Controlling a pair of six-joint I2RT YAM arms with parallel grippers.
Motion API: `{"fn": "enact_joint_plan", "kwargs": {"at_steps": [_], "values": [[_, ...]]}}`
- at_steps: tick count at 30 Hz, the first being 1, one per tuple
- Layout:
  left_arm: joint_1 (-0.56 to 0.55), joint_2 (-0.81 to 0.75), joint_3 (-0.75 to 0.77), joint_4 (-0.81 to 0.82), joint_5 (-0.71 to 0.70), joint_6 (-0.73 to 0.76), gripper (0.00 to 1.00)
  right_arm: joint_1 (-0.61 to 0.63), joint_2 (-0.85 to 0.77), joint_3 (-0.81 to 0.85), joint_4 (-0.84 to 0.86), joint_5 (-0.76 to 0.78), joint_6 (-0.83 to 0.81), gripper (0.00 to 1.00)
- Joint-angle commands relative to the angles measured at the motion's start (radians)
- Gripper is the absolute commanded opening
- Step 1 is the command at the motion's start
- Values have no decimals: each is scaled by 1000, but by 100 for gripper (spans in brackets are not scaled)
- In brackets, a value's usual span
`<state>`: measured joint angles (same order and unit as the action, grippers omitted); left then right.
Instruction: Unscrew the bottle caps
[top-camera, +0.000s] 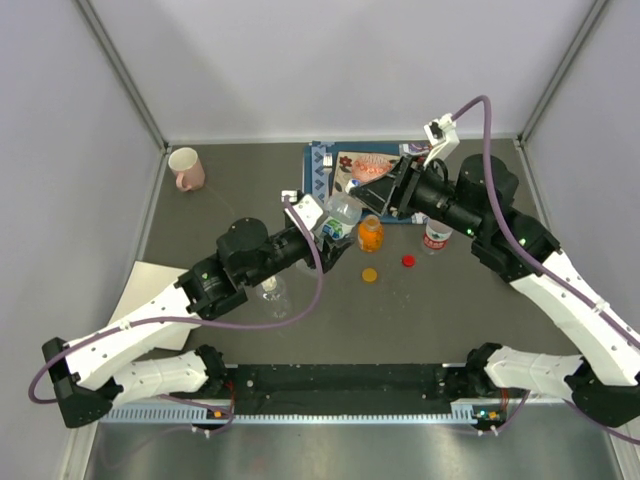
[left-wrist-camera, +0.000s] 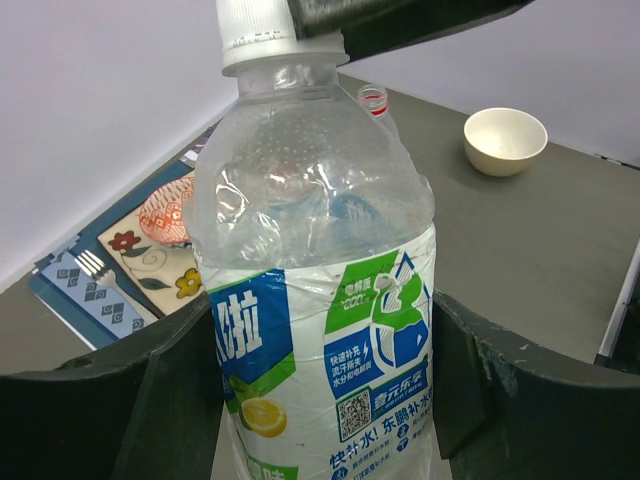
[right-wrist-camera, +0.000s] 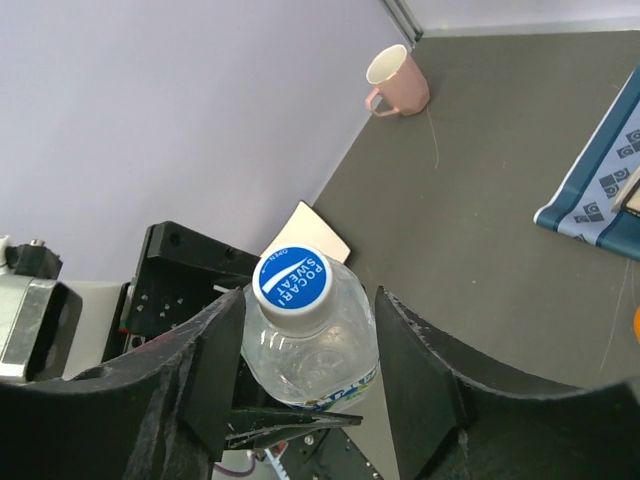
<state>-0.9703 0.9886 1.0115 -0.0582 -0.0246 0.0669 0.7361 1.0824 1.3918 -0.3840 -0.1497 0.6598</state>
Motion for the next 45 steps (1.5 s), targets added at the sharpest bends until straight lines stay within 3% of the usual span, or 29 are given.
{"fn": "enact_joint_plan", "kwargs": {"at_steps": [1, 21, 23, 26, 27, 28, 35, 38, 39, 41, 42, 45], "values": [[-13, -1, 12, 51, -47, 24, 39, 22, 4, 36, 13, 24, -17, 53], [-25, -4, -8, 49, -24, 17, 38, 28, 39, 26, 73, 56, -31, 51], [-25, -5, -11, 76, -23, 16, 39, 26, 37, 23, 83, 56, -32, 46], [-25, -7, -14, 77, -21, 13, 38, 28, 37, 7, 89, 58, -32, 18], [-25, -7, -14, 80, -21, 14, 38, 28, 36, 3, 91, 58, -29, 4], [-25, -8, -17, 81, -23, 13, 38, 28, 37, -2, 91, 52, -29, 0], [-25, -18, -2, 86, 8, -9, 37, 29, 22, -36, 92, -22, -69, 0], [-18, -36, 10, 93, 150, -27, 37, 29, -8, -45, 86, -69, -164, 0], [-8, -39, 25, 87, 296, -45, 37, 28, -13, -43, 76, -106, -184, 0], [40, -33, 62, 81, 461, -91, 37, 28, -32, -42, 68, -145, -233, 0], [79, -22, 76, 86, 621, -145, 37, 28, -35, -43, 65, -192, -248, 0], [134, 15, 98, 138, 794, -255, 37, 28, -52, -48, 65, -290, -290, 0]]}}
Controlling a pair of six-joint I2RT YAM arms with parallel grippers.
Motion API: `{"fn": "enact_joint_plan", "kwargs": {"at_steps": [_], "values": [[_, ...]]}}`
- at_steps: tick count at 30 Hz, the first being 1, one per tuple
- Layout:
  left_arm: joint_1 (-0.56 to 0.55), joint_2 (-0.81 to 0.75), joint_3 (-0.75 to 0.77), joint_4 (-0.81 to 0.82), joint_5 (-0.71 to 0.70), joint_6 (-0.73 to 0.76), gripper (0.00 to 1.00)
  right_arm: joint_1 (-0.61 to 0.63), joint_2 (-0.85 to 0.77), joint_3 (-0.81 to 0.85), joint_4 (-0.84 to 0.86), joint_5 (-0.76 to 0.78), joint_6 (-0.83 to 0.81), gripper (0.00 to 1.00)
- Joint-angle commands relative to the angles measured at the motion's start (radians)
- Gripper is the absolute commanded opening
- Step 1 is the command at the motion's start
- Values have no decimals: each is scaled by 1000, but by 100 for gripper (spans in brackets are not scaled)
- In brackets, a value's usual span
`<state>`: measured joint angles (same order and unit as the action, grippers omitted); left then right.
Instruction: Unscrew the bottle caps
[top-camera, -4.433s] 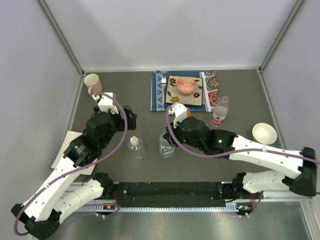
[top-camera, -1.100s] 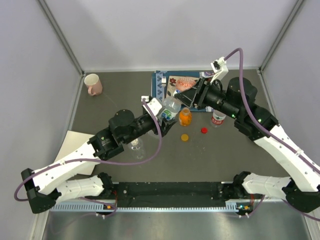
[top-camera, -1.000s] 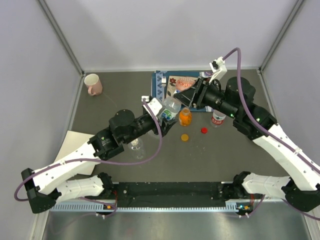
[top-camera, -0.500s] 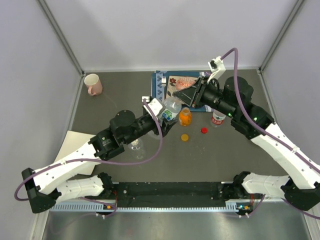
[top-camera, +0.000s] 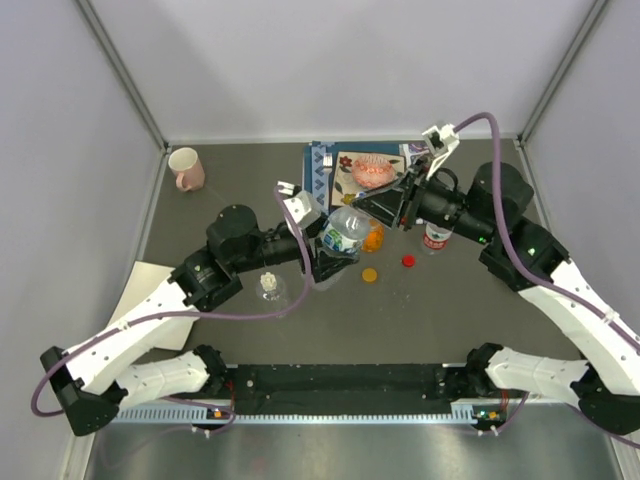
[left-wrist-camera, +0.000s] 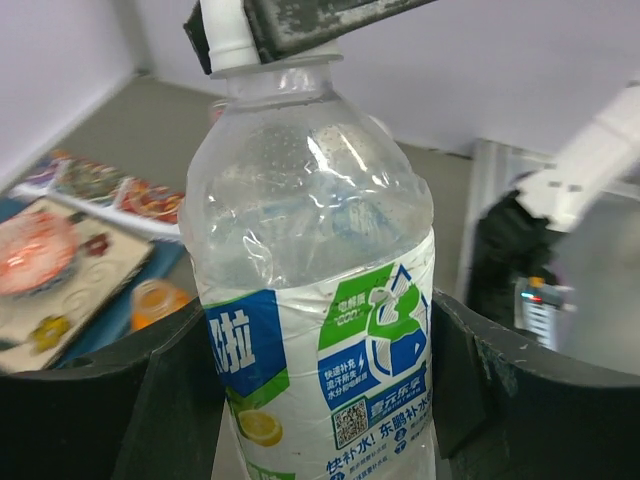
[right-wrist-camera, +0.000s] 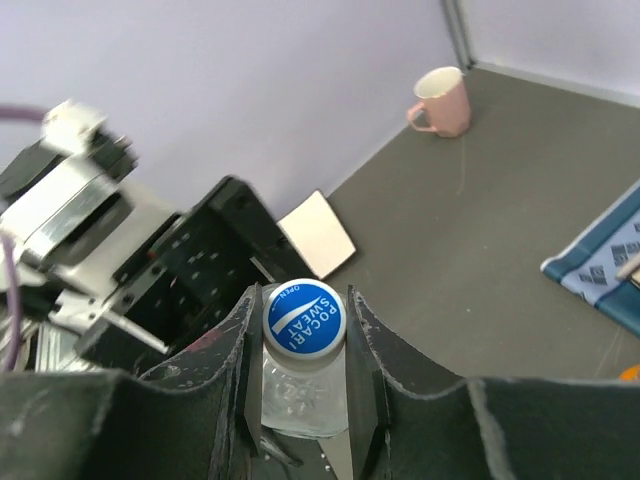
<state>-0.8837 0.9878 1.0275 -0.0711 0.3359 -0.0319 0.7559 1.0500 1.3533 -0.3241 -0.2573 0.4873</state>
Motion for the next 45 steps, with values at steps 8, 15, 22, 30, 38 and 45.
{"fn": "enact_joint_plan", "kwargs": {"at_steps": [8, 15, 22, 30, 38, 45], "values": [[152, 84, 54, 497, 811, -526, 37, 10, -79, -63, 71, -466, -258, 0], [173, 149, 45, 746, 917, -729, 39, 5, -107, -117, 122, -675, -285, 0], [173, 183, 28, 902, 951, -855, 38, 5, -96, -80, 94, -913, -349, 0], [173, 213, 6, 1021, 960, -945, 39, -29, -117, -86, 2, -956, -523, 0], [173, 181, 62, 597, 901, -610, 38, -33, -139, -74, -10, -709, -463, 34], [161, 137, 129, 131, 596, -221, 38, -33, -163, 19, -4, -332, -349, 74]]}}
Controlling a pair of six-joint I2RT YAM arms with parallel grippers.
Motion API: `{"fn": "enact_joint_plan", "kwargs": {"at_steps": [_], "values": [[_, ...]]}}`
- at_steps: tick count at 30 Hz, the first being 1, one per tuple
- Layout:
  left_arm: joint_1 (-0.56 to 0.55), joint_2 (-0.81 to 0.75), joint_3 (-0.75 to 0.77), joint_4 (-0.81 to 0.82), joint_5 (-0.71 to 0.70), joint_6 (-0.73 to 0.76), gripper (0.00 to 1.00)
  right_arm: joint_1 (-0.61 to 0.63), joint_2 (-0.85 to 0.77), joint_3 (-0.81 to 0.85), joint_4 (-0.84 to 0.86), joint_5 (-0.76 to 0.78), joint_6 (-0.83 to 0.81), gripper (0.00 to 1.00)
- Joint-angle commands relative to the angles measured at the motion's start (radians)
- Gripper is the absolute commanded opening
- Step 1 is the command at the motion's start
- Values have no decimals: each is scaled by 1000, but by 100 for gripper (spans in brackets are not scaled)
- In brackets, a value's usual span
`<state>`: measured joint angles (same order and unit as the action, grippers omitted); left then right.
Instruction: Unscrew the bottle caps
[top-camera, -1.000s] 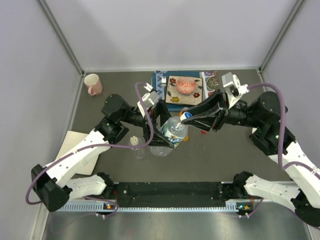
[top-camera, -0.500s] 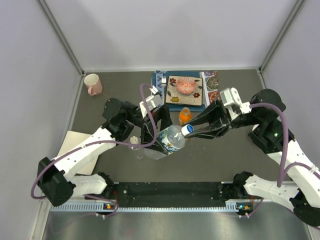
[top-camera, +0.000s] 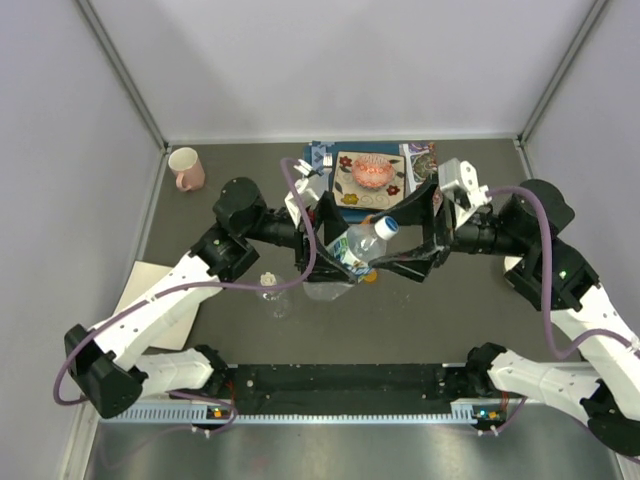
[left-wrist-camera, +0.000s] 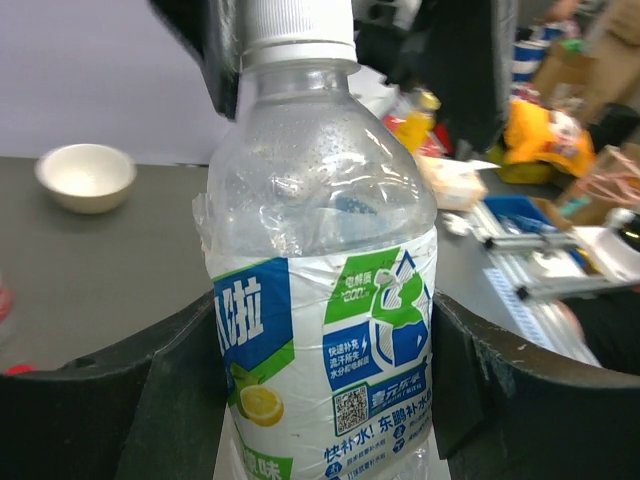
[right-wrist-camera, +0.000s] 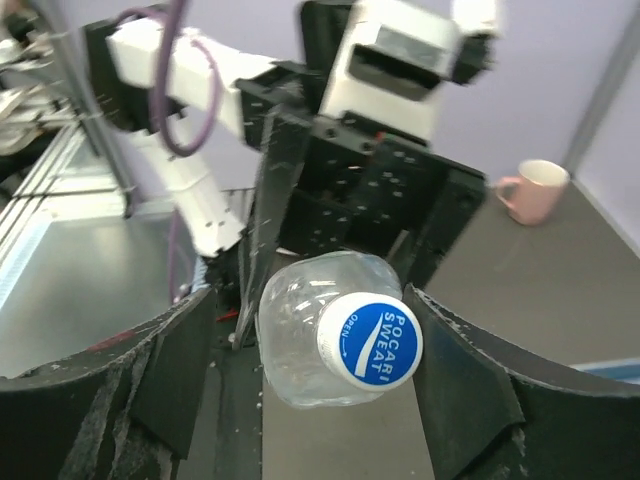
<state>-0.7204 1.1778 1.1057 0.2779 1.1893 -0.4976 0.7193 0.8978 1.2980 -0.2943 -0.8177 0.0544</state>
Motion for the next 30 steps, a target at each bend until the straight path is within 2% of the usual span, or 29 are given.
{"fn": "enact_joint_plan", "kwargs": {"at_steps": [1, 6, 7, 9, 10, 13, 17, 24, 30], "values": [[-4, -58, 45, -229, -288, 278, 38, 5, -13, 84, -32, 256, 113, 76], [-80, -89, 45, -347, -555, 411, 40, 5, -7, 112, 7, 451, 231, 80], [-100, -93, 45, -361, -664, 460, 40, 5, -2, 115, 9, 503, 280, 80], [-166, -107, 40, -378, -782, 504, 40, 6, 13, 118, 7, 549, 332, 80], [-187, -109, 33, -376, -907, 549, 40, 6, 21, 116, 4, 590, 384, 80], [-270, -115, 23, -368, -1048, 591, 39, 8, 46, 119, -15, 655, 461, 77], [-332, -129, -9, -318, -1308, 625, 38, 19, 75, 127, -80, 744, 509, 75], [-430, -118, -44, -237, -1610, 705, 37, 34, 110, 127, -106, 815, 561, 73], [-493, -95, -55, -180, -1744, 777, 36, 55, 145, 133, -105, 851, 575, 71]]}}
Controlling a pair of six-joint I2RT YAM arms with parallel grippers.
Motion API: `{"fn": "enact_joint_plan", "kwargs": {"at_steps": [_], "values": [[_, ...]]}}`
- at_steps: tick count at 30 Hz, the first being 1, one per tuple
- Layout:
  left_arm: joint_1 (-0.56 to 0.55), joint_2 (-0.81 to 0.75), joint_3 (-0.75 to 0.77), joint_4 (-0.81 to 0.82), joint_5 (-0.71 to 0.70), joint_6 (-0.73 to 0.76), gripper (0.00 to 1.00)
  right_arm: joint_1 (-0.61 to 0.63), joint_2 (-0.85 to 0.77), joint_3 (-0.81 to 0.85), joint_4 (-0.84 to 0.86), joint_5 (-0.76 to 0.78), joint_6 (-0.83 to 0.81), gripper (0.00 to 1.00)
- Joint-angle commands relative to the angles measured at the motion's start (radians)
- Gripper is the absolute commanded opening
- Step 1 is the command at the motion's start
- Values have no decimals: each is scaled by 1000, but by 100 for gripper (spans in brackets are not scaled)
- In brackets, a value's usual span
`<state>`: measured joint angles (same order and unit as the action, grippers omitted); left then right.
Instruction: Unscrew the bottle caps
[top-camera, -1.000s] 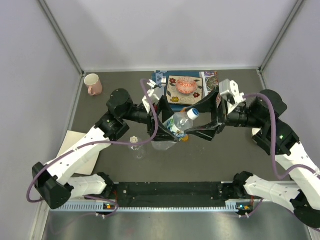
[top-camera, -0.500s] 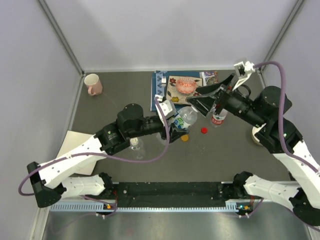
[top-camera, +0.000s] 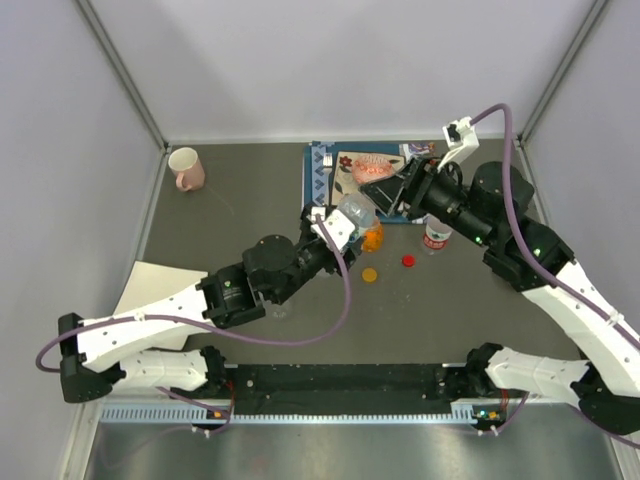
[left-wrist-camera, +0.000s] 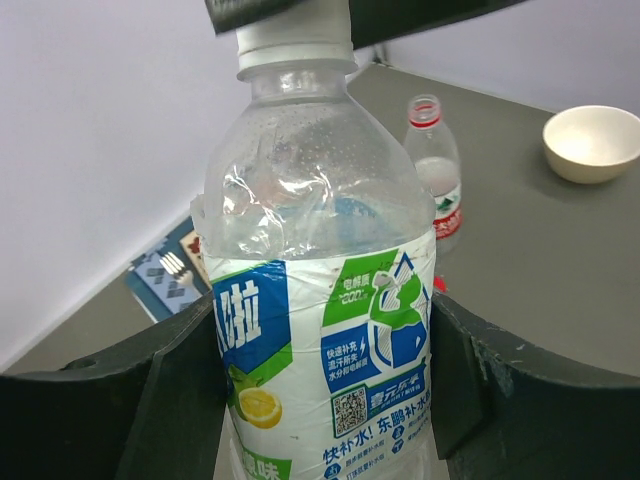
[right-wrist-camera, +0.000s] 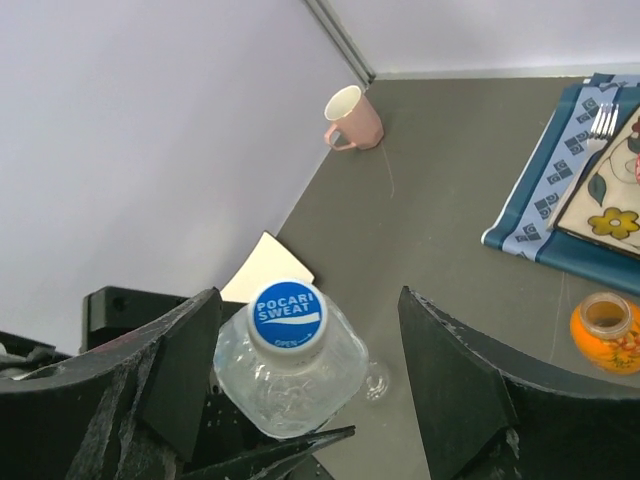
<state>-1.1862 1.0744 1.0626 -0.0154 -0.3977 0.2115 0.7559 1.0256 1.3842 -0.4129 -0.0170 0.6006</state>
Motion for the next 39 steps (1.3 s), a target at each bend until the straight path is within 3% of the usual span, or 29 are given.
{"fn": "enact_joint_plan", "kwargs": {"at_steps": [1, 6, 10, 16, 20, 21, 24, 27, 31, 35, 39], "values": [[-36, 13, -13, 118, -179, 78, 36, 20, 25, 47, 16, 57, 31, 71], [-50, 25, -12, 127, -210, 91, 36, 28, 47, 47, 20, 63, 34, 68], [-55, 27, -16, 132, -211, 91, 36, 26, 48, 44, 26, 63, 33, 59], [-56, 25, -24, 138, -207, 91, 36, 28, 44, 18, 45, 58, 30, 37], [-56, 24, -26, 143, -202, 89, 36, 26, 44, 3, 49, 57, 31, 4], [-58, 21, -26, 141, -198, 83, 36, 28, 42, -1, 49, 57, 30, 0], [-58, 12, -29, 140, -169, 71, 37, 28, 34, -14, 51, 45, 7, 0], [-55, -10, -30, 123, -71, 43, 40, 26, 10, -36, 69, 22, -40, 0], [-24, -50, -19, 75, 187, 0, 43, 28, -22, -33, 77, -72, -114, 0], [60, -80, 10, 49, 560, -92, 42, 28, -21, 16, 34, -167, -173, 0], [213, -82, 45, 61, 879, -258, 42, 28, -21, 45, 20, -312, -237, 0]]}}
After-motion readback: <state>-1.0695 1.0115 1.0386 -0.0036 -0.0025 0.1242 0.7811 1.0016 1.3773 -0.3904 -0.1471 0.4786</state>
